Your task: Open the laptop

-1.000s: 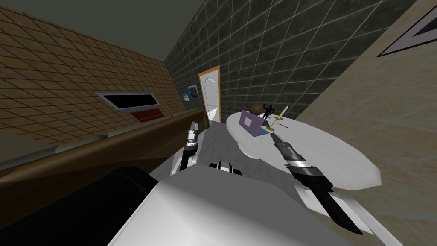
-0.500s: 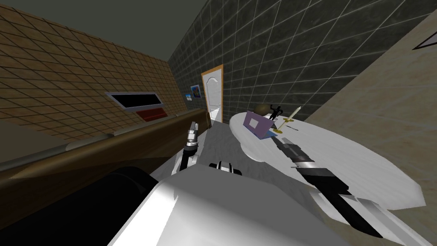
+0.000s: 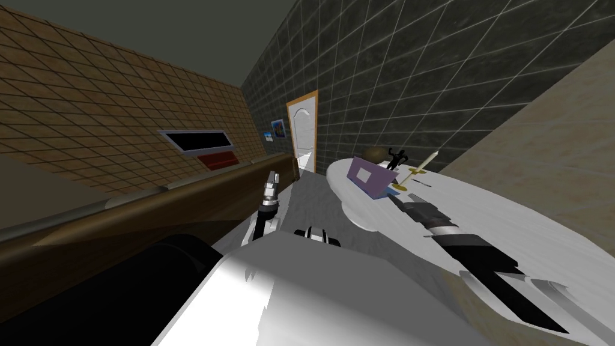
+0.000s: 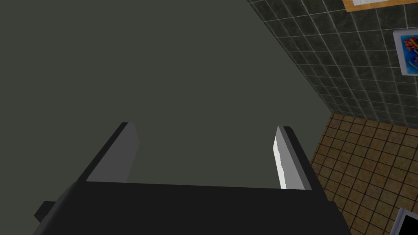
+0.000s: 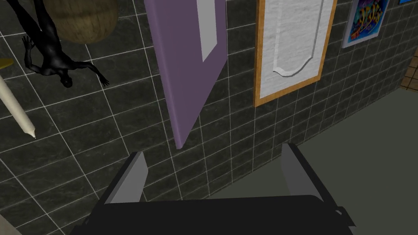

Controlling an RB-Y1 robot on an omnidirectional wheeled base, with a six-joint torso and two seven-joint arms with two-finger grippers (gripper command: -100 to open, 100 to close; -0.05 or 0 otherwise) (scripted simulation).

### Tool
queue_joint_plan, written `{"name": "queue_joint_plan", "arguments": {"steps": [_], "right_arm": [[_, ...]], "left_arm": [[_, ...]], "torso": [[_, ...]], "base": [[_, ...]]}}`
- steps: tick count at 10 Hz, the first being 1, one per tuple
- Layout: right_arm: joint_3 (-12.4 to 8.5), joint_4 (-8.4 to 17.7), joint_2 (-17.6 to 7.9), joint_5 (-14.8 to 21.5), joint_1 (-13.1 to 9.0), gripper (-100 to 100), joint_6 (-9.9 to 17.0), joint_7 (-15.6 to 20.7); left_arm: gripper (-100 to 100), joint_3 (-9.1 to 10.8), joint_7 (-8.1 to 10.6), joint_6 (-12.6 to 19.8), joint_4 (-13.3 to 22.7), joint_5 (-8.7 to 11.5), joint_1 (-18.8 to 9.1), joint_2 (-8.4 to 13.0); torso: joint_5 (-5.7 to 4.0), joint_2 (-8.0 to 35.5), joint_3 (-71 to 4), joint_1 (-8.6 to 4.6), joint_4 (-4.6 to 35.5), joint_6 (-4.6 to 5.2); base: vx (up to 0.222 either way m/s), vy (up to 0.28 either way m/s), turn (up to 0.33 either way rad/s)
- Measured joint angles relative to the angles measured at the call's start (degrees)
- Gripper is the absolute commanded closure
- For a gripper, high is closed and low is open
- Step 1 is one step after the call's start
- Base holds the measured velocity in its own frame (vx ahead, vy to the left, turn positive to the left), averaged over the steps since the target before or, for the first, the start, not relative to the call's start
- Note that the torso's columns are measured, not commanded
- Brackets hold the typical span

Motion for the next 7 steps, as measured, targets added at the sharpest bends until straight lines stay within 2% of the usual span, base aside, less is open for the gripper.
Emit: {"name": "queue_joint_plan", "arguments": {"steps": [1,2,3,7], "right_arm": [[-0.90,0.79,-1.82,1.39,0.43,-100,0.76,0.65],[-1.66,2.88,-3.57,2.94,0.09,-100,0.95,1.63],[-3.09,3.49,-5.30,4.29,1.13,-100,1.37,2.39],[-6.03,8.62,-12.91,9.71,0.99,-100,3.85,5.17]], "left_arm": [[0,0.00,0.00,0.00,0.00,0.00,0.00,0.00],[0,0.00,0.00,0.00,0.00,0.00,0.00,0.00],[0,0.00,0.00,0.00,0.00,0.00,0.00,0.00],[0,0.00,0.00,0.00,0.00,0.00,0.00,0.00]], "torso": [[0.02,-0.03,-0.01,0.09,-0.01,0.00],[0.03,-0.05,-0.03,0.13,-0.02,0.00],[0.03,0.00,0.00,0.08,0.00,0.02],[0.00,0.04,0.02,0.01,0.01,0.00]], "base": [[0.044,0.095,0.082],[0.037,0.087,0.066],[0.045,0.087,0.055],[0.034,0.078,0.064]]}}
